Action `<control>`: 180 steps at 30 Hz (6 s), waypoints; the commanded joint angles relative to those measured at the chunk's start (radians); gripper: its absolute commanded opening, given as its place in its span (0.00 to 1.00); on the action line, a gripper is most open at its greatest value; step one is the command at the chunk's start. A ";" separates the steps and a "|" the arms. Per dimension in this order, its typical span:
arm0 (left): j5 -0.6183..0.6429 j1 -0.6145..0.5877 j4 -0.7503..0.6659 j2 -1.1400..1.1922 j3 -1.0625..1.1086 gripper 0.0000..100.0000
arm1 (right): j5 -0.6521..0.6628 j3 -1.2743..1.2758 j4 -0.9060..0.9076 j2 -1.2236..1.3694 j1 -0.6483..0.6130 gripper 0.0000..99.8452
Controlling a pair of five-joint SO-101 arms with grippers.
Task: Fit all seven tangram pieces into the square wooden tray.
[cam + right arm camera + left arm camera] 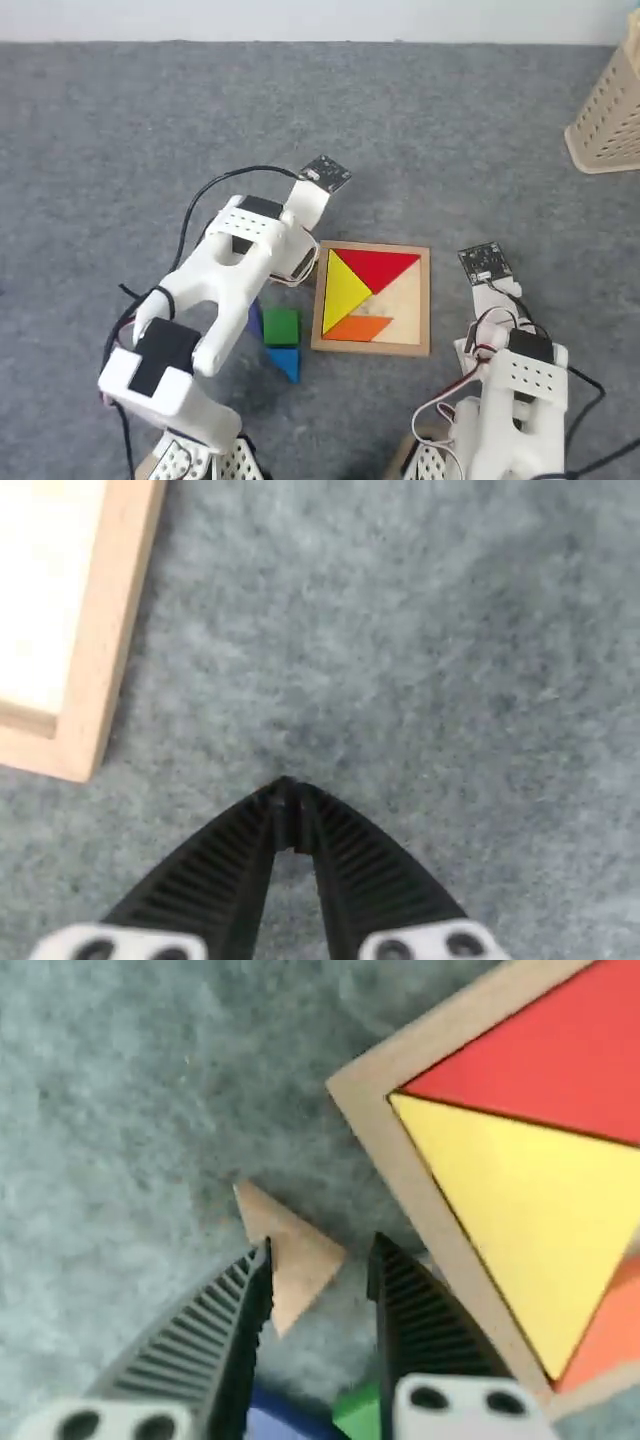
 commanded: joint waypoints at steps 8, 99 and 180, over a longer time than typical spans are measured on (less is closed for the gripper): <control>0.000 -0.054 0.084 0.172 -0.170 0.14 | 0.011 -0.005 -0.016 -0.025 0.013 0.01; -0.261 0.488 0.129 0.072 -0.205 0.01 | 0.011 -0.002 -0.024 -0.035 0.348 0.01; -0.080 0.423 0.074 0.169 -0.262 0.09 | 0.011 0.000 -0.022 -0.033 0.317 0.01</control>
